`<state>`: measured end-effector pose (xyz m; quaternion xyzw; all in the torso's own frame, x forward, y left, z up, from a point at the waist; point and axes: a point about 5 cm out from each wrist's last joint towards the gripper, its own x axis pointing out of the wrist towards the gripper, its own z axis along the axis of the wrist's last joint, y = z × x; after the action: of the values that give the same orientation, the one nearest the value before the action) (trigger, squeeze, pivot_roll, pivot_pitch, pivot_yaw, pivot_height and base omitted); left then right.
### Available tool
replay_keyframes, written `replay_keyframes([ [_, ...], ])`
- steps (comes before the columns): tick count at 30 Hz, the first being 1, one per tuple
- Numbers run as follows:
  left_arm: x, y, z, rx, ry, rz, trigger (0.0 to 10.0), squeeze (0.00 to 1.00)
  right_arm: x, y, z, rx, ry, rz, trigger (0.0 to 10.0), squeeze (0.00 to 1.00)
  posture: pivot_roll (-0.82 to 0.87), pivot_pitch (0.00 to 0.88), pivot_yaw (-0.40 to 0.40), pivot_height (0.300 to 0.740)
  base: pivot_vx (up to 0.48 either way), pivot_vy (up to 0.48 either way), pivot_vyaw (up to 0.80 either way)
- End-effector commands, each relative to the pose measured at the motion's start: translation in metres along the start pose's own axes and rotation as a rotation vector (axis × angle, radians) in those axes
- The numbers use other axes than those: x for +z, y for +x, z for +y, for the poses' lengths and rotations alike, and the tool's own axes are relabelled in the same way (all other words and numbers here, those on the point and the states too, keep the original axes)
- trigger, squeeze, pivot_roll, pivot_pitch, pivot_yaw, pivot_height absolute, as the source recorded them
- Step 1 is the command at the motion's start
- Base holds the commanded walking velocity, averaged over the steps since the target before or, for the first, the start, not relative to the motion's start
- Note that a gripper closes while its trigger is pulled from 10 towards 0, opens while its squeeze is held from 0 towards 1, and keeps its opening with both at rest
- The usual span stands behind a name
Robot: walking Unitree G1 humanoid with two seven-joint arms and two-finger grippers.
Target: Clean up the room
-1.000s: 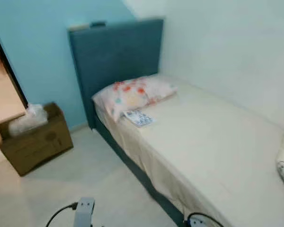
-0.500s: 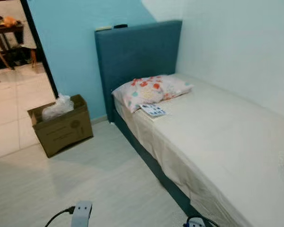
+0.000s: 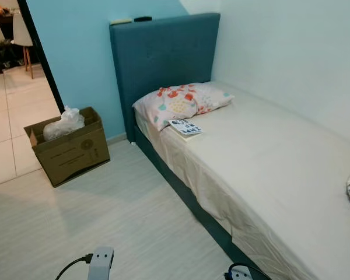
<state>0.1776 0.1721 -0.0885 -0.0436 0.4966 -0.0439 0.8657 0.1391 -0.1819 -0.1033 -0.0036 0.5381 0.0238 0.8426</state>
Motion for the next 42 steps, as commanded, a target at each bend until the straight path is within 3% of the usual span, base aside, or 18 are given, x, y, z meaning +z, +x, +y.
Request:
replay_keyframes([
  [1, -0.001, 0.0001, -0.0013, -0.01, 0.014, 0.004, 10.0, 0.0, -0.0111, -0.0007, 0.0026, 0.005, 0.005, 0.044, 10.0, 0.0, 0.0, 0.0, -0.006, 0.74, 0.0, -0.409, 0.0],
  [22, -0.0017, 0.0005, -0.0041, -0.024, -0.002, 0.006, 10.0, 0.0, -0.0124, -0.0012, -0.0002, -0.004, -0.003, 0.049, 10.0, 0.0, -0.01, 0.0, -0.008, 0.74, 0.0, -0.399, -0.32],
  [31, -0.0031, 0.0, -0.0011, 0.004, -0.014, 0.011, 10.0, 0.0, -0.0133, -0.0016, -0.002, -0.008, -0.007, 0.054, 10.0, 0.0, -0.01, 0.0, -0.01, 0.74, 0.0, 0.0, 0.0],
  [42, -0.0042, 0.0002, -0.0025, 0.001, 0.0, 0.018, 10.0, 0.0, -0.0162, -0.0022, -0.0047, -0.01, -0.045, 0.078, 10.0, 0.0, -0.01, 0.0, -0.017, 0.74, 0.0, 0.0, -0.72],
])
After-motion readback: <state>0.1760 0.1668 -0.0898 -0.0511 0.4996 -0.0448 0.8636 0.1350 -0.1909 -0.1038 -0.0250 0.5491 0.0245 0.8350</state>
